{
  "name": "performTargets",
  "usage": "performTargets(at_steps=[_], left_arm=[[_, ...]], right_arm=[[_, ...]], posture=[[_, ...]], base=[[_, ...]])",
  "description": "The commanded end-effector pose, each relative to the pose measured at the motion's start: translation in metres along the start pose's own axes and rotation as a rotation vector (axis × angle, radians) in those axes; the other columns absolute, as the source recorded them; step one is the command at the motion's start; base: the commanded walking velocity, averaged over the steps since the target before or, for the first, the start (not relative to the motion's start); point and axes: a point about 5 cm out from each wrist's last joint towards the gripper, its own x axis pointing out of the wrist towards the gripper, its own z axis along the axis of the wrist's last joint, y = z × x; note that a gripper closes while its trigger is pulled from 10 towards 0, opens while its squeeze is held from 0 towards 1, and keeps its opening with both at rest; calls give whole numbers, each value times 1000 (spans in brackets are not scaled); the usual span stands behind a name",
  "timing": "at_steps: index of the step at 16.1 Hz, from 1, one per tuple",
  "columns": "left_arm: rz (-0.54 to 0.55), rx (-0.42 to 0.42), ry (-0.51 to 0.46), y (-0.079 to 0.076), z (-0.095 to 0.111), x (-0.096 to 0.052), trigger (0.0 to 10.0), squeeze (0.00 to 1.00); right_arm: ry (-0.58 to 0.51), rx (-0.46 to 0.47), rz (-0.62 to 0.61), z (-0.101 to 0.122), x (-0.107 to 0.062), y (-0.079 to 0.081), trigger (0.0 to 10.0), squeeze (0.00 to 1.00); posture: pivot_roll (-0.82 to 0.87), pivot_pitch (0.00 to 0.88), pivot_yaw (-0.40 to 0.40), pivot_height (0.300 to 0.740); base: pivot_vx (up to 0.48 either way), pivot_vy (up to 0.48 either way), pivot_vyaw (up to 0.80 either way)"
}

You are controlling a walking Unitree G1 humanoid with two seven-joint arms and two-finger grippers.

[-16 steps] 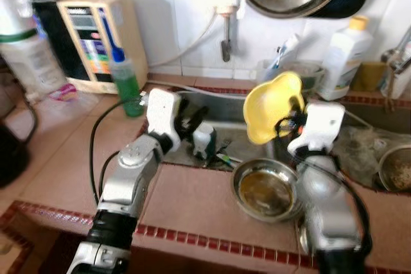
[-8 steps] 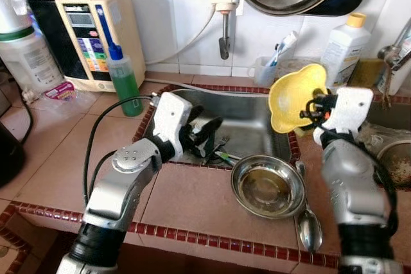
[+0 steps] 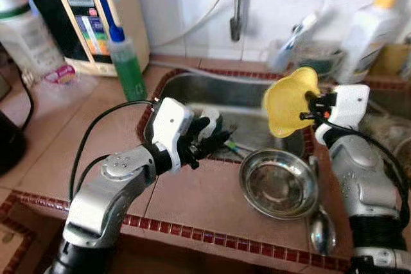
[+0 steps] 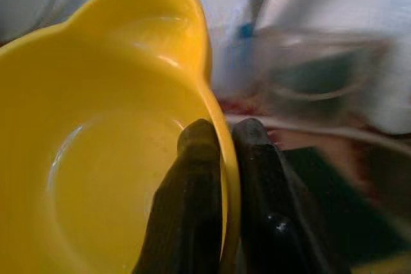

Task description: Kitchen organization

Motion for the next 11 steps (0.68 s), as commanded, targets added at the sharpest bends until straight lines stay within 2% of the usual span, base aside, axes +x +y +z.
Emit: performTargets(at_steps=[1, 6, 11], left_arm=[[5, 1, 13, -1, 0, -4, 10000, 0], [-4, -28, 14, -9, 2, -2, 10000, 0], [-15, -36, 17, -13, 7, -3, 10000, 0]], right_arm=[[-15, 9, 36, 8, 4, 2, 10000, 0], [-25, 47, 116, 22, 18, -6, 10000, 0], [56, 124, 180, 7, 23, -11, 10000, 0]], posture=[[-161, 209, 70, 740], [-159, 241, 64, 740], [-146, 244, 60, 740]], base=[[0, 0, 0], [0, 0, 0], [0, 0, 0]])
